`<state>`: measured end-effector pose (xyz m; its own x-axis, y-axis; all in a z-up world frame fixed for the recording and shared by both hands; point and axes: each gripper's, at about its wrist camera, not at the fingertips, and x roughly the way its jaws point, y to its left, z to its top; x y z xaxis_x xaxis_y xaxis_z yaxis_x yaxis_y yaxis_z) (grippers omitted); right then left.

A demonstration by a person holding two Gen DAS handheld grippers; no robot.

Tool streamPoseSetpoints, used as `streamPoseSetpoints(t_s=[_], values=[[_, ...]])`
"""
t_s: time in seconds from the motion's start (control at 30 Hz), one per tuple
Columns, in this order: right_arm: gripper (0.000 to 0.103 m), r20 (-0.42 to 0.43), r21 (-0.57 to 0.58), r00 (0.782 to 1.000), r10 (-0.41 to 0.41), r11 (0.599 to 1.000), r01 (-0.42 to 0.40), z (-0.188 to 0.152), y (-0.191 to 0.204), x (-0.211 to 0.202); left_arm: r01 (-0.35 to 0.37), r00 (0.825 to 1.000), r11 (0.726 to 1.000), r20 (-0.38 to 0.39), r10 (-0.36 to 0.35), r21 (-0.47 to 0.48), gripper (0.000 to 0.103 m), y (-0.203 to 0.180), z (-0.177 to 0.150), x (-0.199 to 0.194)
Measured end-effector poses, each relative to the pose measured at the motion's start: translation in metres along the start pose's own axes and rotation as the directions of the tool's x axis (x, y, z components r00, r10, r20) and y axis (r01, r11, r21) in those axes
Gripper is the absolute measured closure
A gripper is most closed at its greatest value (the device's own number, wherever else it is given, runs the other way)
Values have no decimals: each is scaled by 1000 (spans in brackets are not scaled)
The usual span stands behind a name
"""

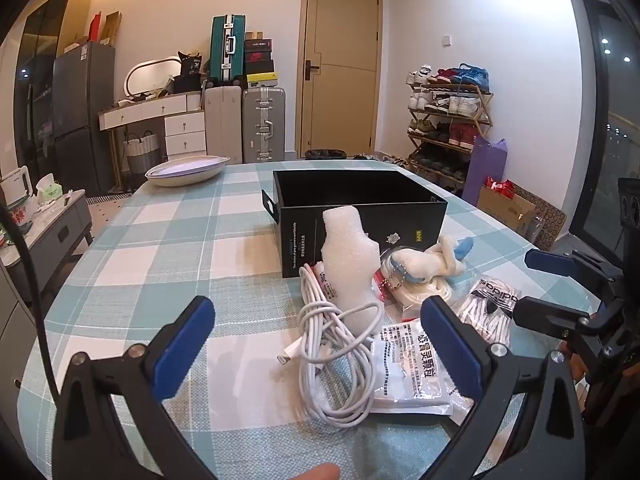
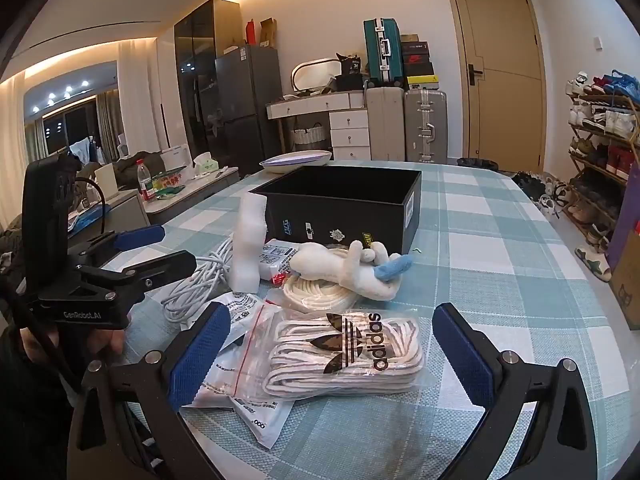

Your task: Organize soft objects

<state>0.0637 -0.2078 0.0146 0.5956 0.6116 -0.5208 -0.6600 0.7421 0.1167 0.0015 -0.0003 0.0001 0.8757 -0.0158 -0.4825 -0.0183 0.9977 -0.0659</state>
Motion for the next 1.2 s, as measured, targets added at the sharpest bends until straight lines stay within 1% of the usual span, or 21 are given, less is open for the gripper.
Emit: streamPoseSetpoints(t_s=[0.13,0.27,0.3,0.43,0.5,1.2], values=[[0,-3,-3,1000,-4,1000,4,1,0,0,7,1000,1000,-6,-7,-1,0,-1,1,2],[0,-6,-1,1000,-7,1000,7,-1,0,-3,-4,1000,1000,0,4,-2,0,0,0,0],[0,-11,-3,1000,-5,1000,5,1,2,3,-6,1000,1000,0,6,0,0,0,0,0],[0,-11,-5,1000,-6,1000,6,-1,4,-1,-10,1000,1000,-1,10,8,0,0,-3,0],[0,-18,-1,1000,-5,1000,5,1,1,4,-12,1000,1000,-1,12,8,0,-1,-3,0],[0,-27,-8,1000,-9,1000,9,-1,0,5,-18,1000,1000,-2,18,8,0,1,-4,3]])
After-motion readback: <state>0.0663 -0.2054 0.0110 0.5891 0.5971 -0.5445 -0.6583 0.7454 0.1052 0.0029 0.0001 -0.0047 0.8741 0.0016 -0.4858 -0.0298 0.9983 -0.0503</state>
